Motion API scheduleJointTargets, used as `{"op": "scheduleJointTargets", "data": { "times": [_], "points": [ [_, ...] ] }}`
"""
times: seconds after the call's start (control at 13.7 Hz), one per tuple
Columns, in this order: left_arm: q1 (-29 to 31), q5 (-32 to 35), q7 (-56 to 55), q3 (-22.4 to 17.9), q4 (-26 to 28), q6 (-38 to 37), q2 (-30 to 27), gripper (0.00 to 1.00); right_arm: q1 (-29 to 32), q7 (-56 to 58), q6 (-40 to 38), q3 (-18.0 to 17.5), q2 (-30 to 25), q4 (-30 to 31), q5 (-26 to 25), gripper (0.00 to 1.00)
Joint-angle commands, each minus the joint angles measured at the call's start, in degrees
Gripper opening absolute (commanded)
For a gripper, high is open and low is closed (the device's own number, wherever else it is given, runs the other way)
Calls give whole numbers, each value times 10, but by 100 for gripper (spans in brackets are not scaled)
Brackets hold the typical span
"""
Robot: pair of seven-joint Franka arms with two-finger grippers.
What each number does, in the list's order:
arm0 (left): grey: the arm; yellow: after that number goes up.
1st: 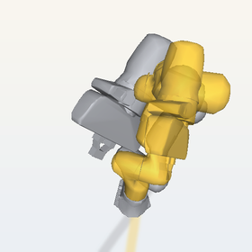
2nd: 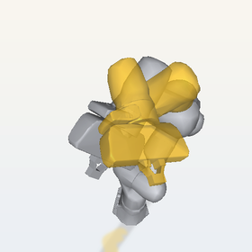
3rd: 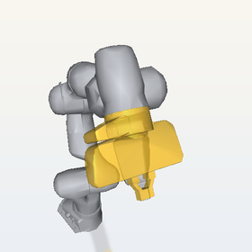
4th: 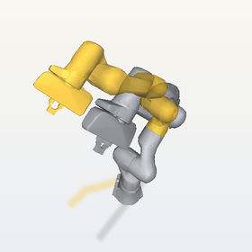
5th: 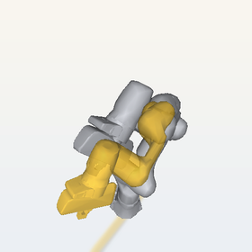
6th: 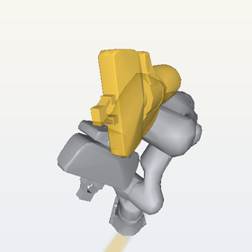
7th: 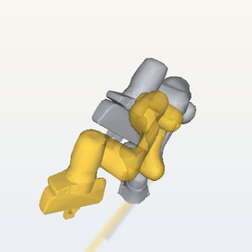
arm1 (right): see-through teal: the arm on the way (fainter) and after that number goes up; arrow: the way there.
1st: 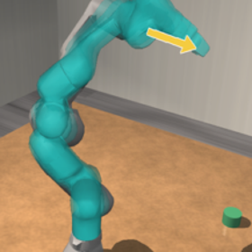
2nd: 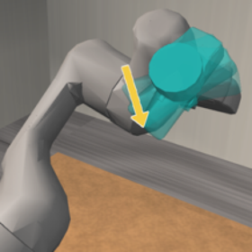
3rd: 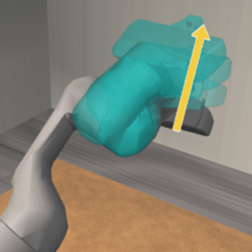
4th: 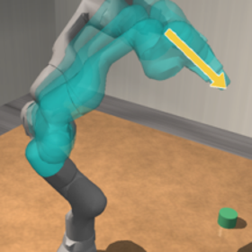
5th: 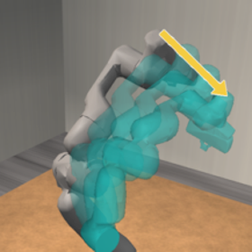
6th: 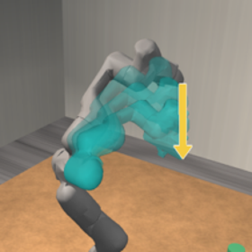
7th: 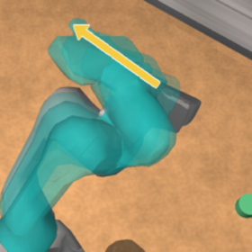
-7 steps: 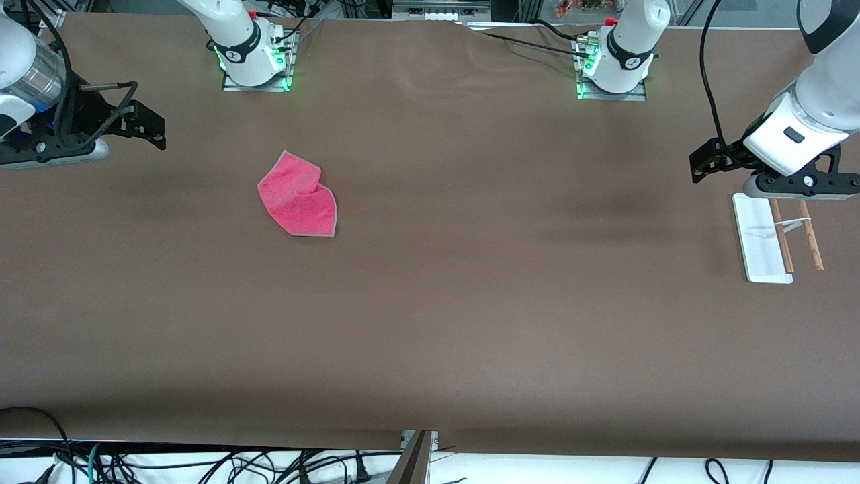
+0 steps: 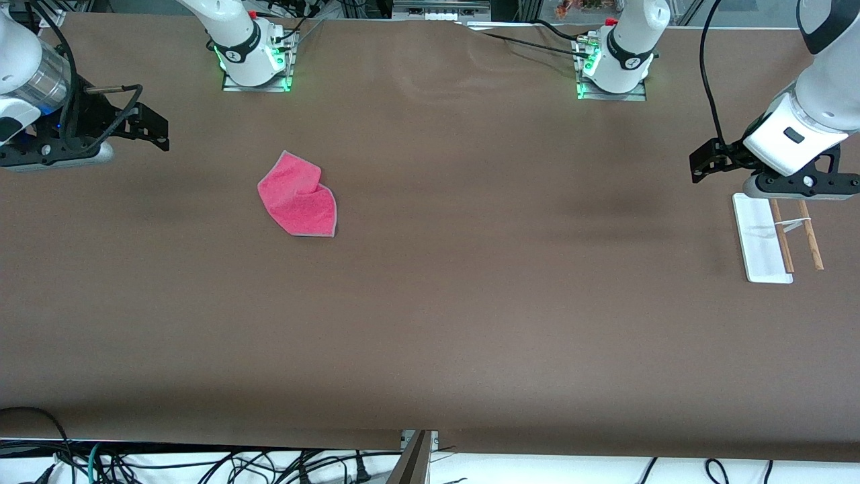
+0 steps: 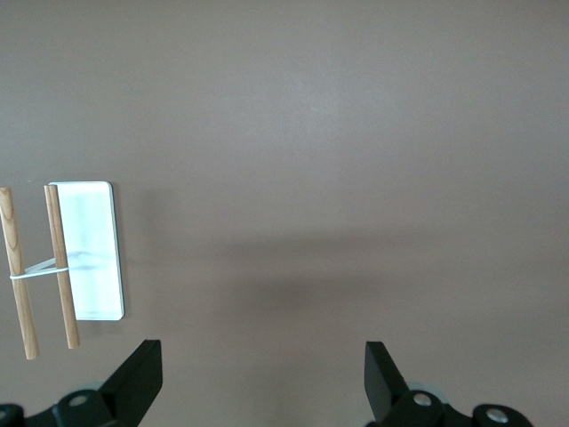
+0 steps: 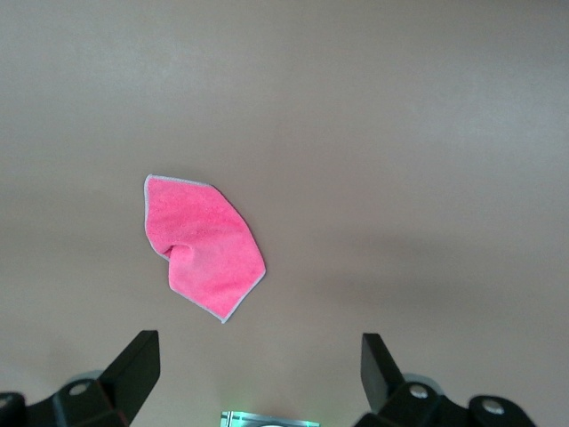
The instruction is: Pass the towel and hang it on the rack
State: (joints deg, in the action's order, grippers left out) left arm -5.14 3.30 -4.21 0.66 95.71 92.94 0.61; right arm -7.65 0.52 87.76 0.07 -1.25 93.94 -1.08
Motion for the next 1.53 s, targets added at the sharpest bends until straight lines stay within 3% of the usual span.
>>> {"op": "scheduleJointTargets", "data": {
  "times": [0.0,1.46],
  "points": [
    [-2,1,-5,0,-18,-12,9,100,0,-2,-4,-1,9,-12,0,100],
    [-7,3,-9,17,-24,-10,16,100,0,-4,21,0,27,-12,26,100]
  ]
}}
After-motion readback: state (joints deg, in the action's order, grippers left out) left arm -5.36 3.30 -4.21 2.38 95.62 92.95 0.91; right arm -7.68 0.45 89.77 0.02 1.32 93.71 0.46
